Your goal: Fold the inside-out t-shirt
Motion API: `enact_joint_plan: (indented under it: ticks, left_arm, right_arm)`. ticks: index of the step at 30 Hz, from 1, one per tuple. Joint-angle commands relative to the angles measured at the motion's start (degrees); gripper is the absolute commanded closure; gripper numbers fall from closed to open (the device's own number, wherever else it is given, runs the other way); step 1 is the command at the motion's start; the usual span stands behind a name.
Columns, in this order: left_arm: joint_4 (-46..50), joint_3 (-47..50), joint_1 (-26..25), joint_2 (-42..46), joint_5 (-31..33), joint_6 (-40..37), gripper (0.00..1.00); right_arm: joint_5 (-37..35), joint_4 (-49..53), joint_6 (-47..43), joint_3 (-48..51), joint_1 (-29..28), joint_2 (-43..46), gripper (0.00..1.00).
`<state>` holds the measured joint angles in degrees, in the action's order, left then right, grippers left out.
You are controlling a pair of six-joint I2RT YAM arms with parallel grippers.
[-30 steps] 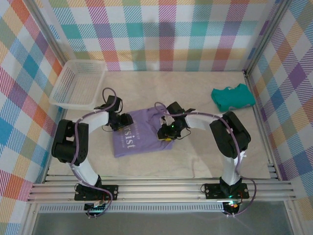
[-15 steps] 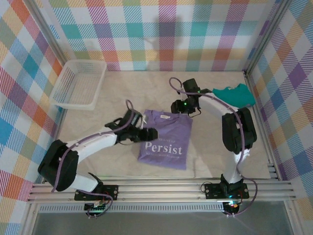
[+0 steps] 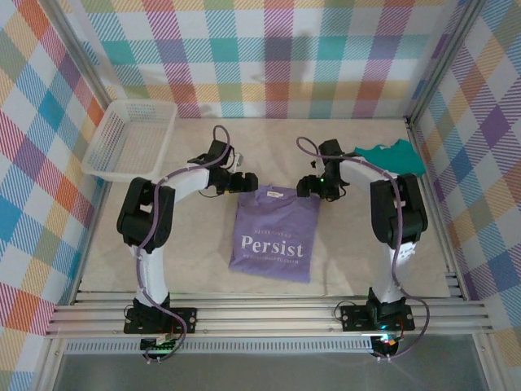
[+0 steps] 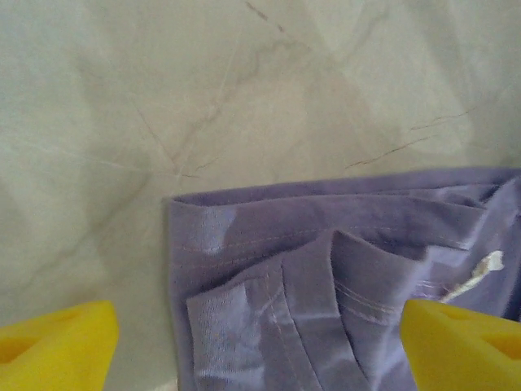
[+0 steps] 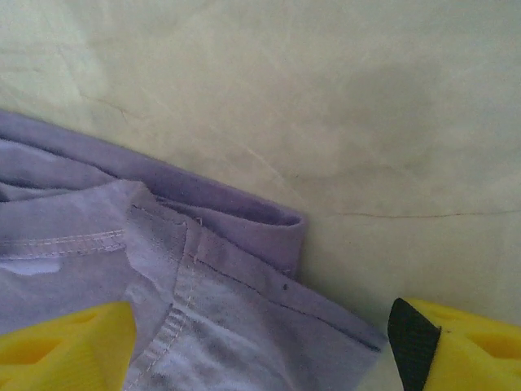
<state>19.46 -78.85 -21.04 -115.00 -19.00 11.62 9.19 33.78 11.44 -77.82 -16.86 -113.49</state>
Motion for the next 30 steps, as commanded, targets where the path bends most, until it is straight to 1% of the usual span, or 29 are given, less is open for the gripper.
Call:
enact_joint_plan:
  ticks: [1,2,4,7,10,12,15,16,21,22,23,24,27,30]
  left_arm:
    - [3.69,-1.98,-0.41,-1.87,-4.63,-4.15,0.10]
    - [3.52,-1.74,-0.49,-2.29,-5.76,-4.32,0.10]
    - [4.00,-1.68,-0.89,-3.09,-7.95,-4.65,0.14]
    - [2.96,-0.46,-1.14,-3.39,-11.65,-4.67,0.22]
    - [1.57,0.35,-1.20,-3.72,-14.56,-4.21,0.35]
    - [1.86,0.37,-1.11,-4.25,-14.18,-4.42,0.45]
    - [1.65,0.18,-0.61,-5.40,-14.39,-4.51,0.61]
    - [1.55,0.22,-0.43,-5.79,-14.48,-4.65,0.65]
    - [-1.06,1.05,1.54,-5.92,-16.02,-3.14,0.94]
    - [-1.91,1.18,2.14,-5.47,-16.50,-2.49,0.98]
    - [-2.79,1.41,2.80,-4.81,-17.12,-1.87,1.00]
    - [-4.78,1.71,3.46,-3.97,-17.67,-1.15,1.00]
    - [-10.25,1.02,5.20,-1.79,-19.76,1.69,1.00]
    - [-13.56,-4.35,7.12,-0.97,-20.85,4.78,1.00]
  right_arm:
    - [4.14,1.29,0.55,-1.81,-1.86,-1.23,0.19]
    - [4.25,1.32,0.81,-1.75,-2.40,-1.80,0.19]
    - [5.68,0.84,1.48,-1.43,-3.15,-2.82,0.23]
    - [7.92,-0.36,2.53,-1.04,-4.41,-3.49,0.30]
    - [8.12,-1.10,3.25,-1.02,-5.28,-3.71,0.39]
    - [6.86,-1.77,3.50,-0.95,-5.24,-3.53,0.48]
    - [6.50,-2.67,3.43,-1.23,-5.11,-3.92,0.57]
    - [6.56,-3.03,3.37,-1.36,-5.12,-4.08,0.61]
    - [6.67,-7.43,2.64,-0.99,-4.62,-3.18,0.87]
    - [6.38,-8.39,2.32,-0.89,-4.39,-2.58,0.91]
    - [6.47,-9.98,1.87,-0.42,-3.93,-1.82,0.95]
    - [7.14,-11.93,1.59,0.05,-3.37,-0.89,0.99]
    - [10.45,-19.11,1.18,0.47,-1.47,1.86,1.00]
    - [13.76,-23.49,0.65,-4.19,1.16,2.74,1.00]
